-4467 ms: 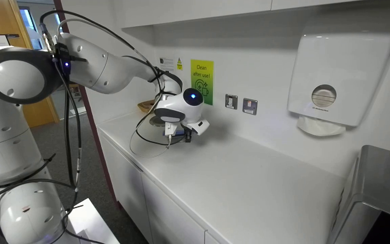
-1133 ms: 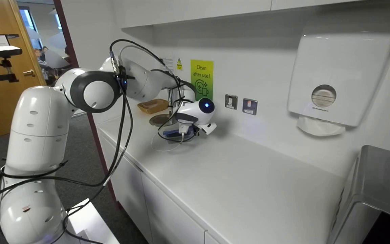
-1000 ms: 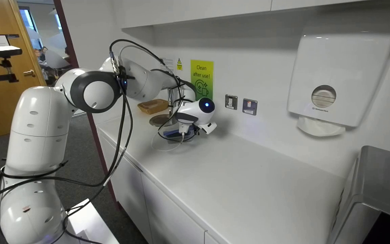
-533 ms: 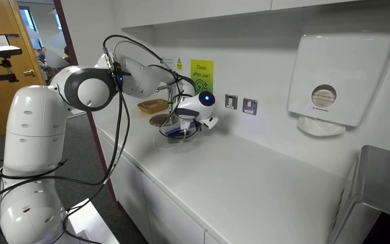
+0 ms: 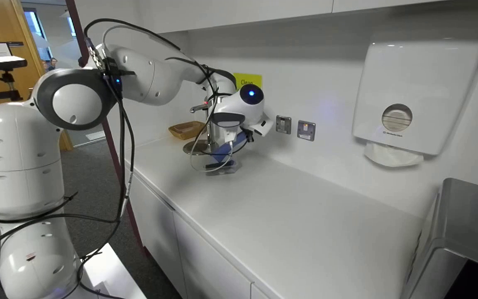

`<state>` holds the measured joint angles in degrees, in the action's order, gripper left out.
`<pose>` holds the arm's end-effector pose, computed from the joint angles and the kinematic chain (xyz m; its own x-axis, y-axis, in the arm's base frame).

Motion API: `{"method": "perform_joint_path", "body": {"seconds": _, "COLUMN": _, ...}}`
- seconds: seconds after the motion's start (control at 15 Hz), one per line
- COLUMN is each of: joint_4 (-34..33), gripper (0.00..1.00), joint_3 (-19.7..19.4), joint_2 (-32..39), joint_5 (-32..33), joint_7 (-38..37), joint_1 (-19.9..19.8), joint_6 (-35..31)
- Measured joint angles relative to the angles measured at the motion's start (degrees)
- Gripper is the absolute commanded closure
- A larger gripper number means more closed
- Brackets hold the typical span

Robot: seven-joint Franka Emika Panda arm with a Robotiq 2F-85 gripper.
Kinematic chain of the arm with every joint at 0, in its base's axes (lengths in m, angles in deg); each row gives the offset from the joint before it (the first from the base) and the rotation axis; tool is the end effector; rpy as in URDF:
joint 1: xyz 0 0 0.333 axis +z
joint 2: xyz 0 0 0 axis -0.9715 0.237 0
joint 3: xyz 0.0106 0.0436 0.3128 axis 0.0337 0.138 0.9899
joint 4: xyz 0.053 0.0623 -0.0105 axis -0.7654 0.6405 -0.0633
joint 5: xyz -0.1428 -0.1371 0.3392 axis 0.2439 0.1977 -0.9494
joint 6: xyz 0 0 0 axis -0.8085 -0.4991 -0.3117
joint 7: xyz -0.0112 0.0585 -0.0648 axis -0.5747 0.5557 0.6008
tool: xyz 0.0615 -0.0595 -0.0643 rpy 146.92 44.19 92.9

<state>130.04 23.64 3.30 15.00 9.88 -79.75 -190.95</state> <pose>0.6440 -0.0632 0.4662 0.7366 -0.6651 0.1232 -0.3820 -0.5593 -0.7357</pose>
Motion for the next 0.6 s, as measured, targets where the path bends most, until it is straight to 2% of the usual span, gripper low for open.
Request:
{"method": "perform_joint_path", "body": {"seconds": 0.2, "joint_4": 1.0, "gripper": 0.99, "joint_3": -1.2, "joint_2": -2.9, "joint_5": 2.6, "joint_7": 2.9, "joint_1": -1.2, "joint_6": -0.2}}
{"method": "perform_joint_path", "body": {"seconds": 0.4, "joint_4": 2.5, "gripper": 0.99, "joint_3": -2.6, "joint_2": -5.3, "joint_5": 6.0, "joint_7": 8.3, "joint_1": -2.3, "joint_6": -3.2}}
{"method": "perform_joint_path", "body": {"seconds": 0.6, "joint_4": 4.2, "gripper": 0.99, "joint_3": -3.9, "joint_2": -7.8, "joint_5": 12.9, "joint_7": 12.3, "joint_1": -3.5, "joint_6": -3.8}}
